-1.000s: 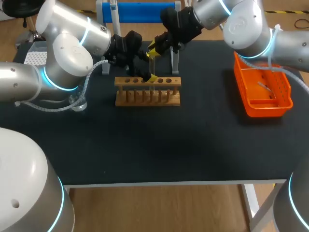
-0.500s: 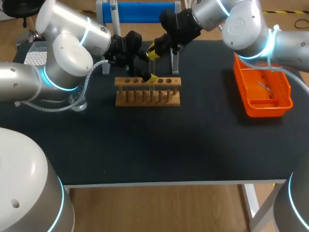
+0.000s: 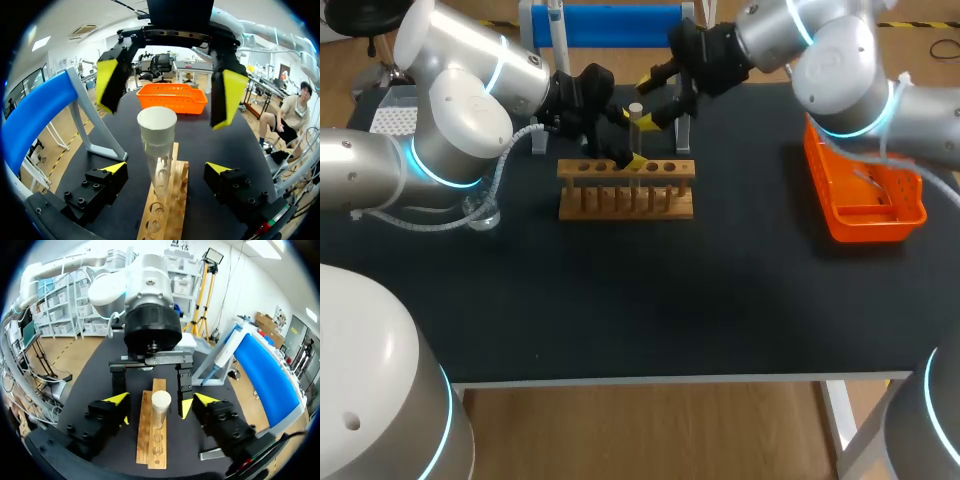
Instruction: Invert the test tube, pick up the pipette, mount the tip to pipette, aspirate from beaker and dispense into the tube, eject the tip, return the pipette, and cap with the stopper.
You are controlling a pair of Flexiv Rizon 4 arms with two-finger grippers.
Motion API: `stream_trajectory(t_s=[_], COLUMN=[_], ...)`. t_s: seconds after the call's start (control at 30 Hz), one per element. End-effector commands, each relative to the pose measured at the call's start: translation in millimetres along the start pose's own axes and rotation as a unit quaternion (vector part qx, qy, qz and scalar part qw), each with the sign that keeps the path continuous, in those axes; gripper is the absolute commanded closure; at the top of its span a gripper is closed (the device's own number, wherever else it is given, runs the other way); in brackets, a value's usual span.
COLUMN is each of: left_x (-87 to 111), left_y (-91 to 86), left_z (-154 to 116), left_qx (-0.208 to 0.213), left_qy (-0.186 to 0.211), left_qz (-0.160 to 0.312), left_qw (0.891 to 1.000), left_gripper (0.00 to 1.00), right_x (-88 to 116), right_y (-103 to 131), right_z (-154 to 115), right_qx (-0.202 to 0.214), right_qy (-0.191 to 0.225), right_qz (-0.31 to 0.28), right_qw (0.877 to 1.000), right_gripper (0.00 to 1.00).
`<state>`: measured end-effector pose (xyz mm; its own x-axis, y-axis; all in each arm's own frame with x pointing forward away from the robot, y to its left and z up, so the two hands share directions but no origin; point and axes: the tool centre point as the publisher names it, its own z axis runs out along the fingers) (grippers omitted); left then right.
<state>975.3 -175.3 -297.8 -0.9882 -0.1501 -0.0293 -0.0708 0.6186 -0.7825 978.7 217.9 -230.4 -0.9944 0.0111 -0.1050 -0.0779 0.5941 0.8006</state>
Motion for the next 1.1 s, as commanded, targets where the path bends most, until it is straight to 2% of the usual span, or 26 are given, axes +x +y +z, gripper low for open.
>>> stream_trajectory(t_s=[0.03,0.1,0.13,0.17,0.2,0.23,0.27,0.47,0.67,0.9,1.1], left_x=[0.4,0.4,0.4,0.4,0.4,0.4,0.4,0.4,0.4,0.4,0.4], left_y=[0.3,0.3,0.3,0.3,0.3,0.3,0.3,0.3,0.3,0.3,0.3], left_z=[0,0,0,0,0,0,0,0,0,0,0], left_qx=[0.0,0.0,0.0,0.0,0.0,0.0,0.0,0.0,0.0,0.0,0.0], left_qy=[0.0,0.0,0.0,0.0,0.0,0.0,0.0,0.0,0.0,0.0,0.0], left_qz=[0.0,0.0,0.0,0.0,0.0,0.0,0.0,0.0,0.0,0.0,0.0], left_qw=[1.0,1.0,1.0,1.0,1.0,1.0,1.0,1.0,1.0,1.0,1.0], left_gripper=[0.0,0.0,0.0,0.0,0.0,0.0,0.0,0.0,0.0,0.0,0.0], right_x=[10,10,10,10,10,10,10,9,6,3,1], right_y=[-8,-7,-6,-5,-4,-2,-1,7,14,24,30], right_z=[-13,-17,-19,-21,-22,-24,-25,-25,-22,-16,-8], right_qx=[-0.062,-0.094,-0.109,-0.124,-0.138,-0.152,-0.166,-0.225,-0.261,-0.284,-0.285], right_qy=[-0.01,-0.009,-0.01,-0.009,-0.01,-0.009,-0.006,0.014,0.025,0.035,0.045], right_qz=[-0.004,-0.003,-0.005,-0.008,-0.007,-0.005,-0.005,0.012,0.023,0.029,0.036], right_qw=[0.998,0.995,0.994,0.992,0.99,0.988,0.986,0.974,0.965,0.958,0.957], right_gripper=[0.0,0.0,0.15,0.51,0.64,0.87,1.0,1.0,1.0,1.0,1.0])
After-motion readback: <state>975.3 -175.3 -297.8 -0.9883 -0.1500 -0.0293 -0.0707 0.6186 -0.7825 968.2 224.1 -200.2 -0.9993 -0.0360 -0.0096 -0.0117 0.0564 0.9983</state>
